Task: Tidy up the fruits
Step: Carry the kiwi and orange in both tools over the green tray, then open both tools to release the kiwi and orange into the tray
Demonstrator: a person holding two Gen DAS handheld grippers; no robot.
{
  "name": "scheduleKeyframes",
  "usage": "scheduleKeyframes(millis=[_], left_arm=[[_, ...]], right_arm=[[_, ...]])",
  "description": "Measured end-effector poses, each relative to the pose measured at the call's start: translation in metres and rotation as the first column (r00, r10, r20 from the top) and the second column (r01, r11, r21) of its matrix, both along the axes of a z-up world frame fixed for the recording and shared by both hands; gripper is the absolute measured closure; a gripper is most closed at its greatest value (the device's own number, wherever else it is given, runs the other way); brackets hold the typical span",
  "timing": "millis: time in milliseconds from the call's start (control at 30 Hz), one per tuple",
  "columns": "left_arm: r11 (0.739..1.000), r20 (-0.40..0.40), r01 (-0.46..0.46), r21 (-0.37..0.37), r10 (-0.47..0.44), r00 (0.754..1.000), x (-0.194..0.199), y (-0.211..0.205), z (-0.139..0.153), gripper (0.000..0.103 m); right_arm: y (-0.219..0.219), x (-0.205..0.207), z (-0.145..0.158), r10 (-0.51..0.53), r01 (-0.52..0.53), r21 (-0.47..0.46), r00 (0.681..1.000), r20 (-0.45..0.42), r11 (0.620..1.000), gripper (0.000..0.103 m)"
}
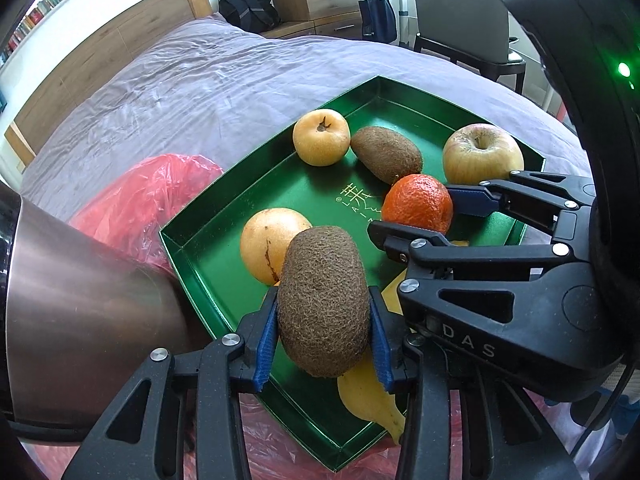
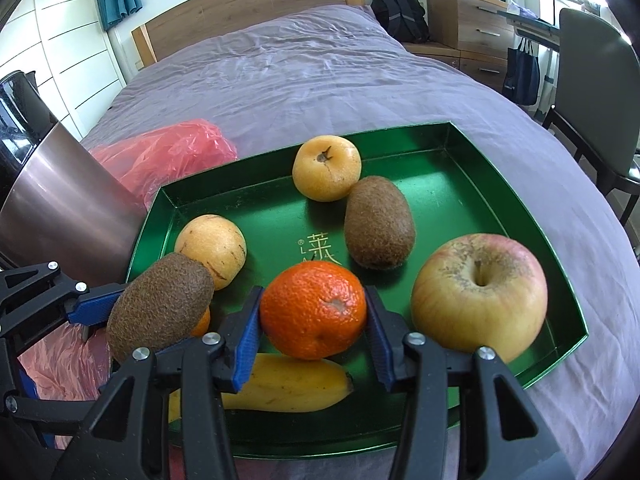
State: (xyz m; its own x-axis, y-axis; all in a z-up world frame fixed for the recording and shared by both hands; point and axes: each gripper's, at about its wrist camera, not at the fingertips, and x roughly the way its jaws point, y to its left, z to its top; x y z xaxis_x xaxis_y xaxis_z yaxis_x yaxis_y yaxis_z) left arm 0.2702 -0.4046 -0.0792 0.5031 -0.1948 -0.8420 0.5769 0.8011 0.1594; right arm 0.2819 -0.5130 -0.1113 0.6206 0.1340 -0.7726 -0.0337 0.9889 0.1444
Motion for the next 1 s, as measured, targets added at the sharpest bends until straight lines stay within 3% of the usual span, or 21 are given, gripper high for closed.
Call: scheduleKeyframes(millis=[233, 533, 600, 1000], left_arm=[[1.0, -0.004, -0.015, -0.004, 0.015, 1.0, 0.002, 0.0, 0.001, 0.06], [0.998, 0.012, -0.008, 0.056, 0.007, 1.0, 0.006, -0.005, -0.001, 0.055], [0.998, 0.016, -0.013, 0.063, 0.012, 1.0, 0.006, -0.004, 0.0, 0.05], [0.999, 0.045, -0.022, 0.044, 0.02, 0.999, -0.005, 0.004, 0.025, 0.035]], right_arm=[[-0.006, 0.0, -0.002, -0.017, 0.018, 0.019, 1.0, -0.018, 1.0, 0.041], [-0.012, 0.0, -0.009, -0.047, 0.049, 0.03, 0.997, -0.064, 0.998, 0.039], [-0.012, 0.0, -0.008, -0.048, 0.05, 0.028, 0.997, -0.068, 0.998, 0.039], [-0.016, -0.016, 0.016, -0.076, 0.078, 0.044, 0.996, -0.042, 0.996, 0.02]])
